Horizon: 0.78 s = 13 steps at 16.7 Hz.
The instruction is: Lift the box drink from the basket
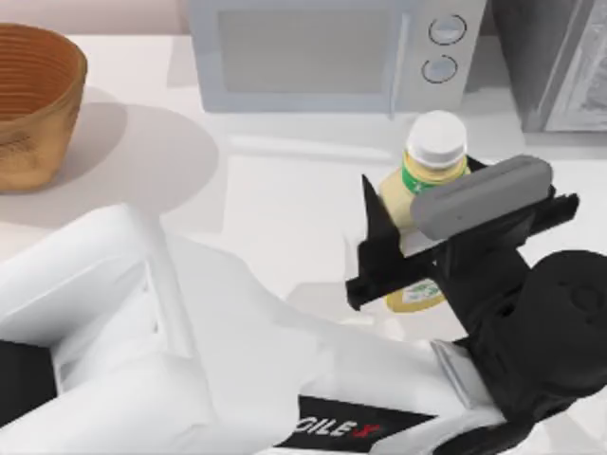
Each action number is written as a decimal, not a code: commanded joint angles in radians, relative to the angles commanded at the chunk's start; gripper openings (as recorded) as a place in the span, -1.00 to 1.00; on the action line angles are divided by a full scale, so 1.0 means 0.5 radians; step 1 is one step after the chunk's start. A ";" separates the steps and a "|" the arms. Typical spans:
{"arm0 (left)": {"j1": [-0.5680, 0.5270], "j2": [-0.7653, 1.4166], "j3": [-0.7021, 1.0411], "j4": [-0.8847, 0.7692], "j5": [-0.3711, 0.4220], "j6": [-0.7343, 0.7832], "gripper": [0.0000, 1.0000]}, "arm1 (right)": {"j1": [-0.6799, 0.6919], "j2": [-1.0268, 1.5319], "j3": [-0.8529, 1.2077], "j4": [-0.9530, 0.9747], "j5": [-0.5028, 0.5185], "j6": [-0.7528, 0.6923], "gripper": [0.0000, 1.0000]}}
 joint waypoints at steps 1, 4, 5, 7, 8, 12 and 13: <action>0.004 -0.003 -0.007 0.003 -0.003 -0.001 -1.00 | 0.000 0.000 0.000 0.000 0.000 0.000 1.00; 0.062 -0.027 -0.152 0.054 -0.064 -0.023 -1.00 | 0.000 0.000 0.000 0.000 0.000 0.000 1.00; 0.089 -0.037 -0.242 0.081 -0.095 -0.034 -1.00 | 0.000 0.000 0.000 0.000 0.000 0.000 1.00; 0.146 -0.060 -0.421 0.139 -0.161 -0.058 -1.00 | 0.000 0.000 0.000 0.000 0.000 0.000 1.00; 0.170 -0.070 -0.482 0.164 -0.190 -0.069 -1.00 | 0.000 0.000 0.000 0.000 0.000 0.000 1.00; 0.196 -0.077 -0.543 0.195 -0.226 -0.082 -1.00 | 0.000 0.000 0.000 0.000 0.000 0.000 1.00; 0.196 -0.077 -0.543 0.195 -0.226 -0.082 -1.00 | 0.000 0.000 0.000 0.000 0.000 0.000 1.00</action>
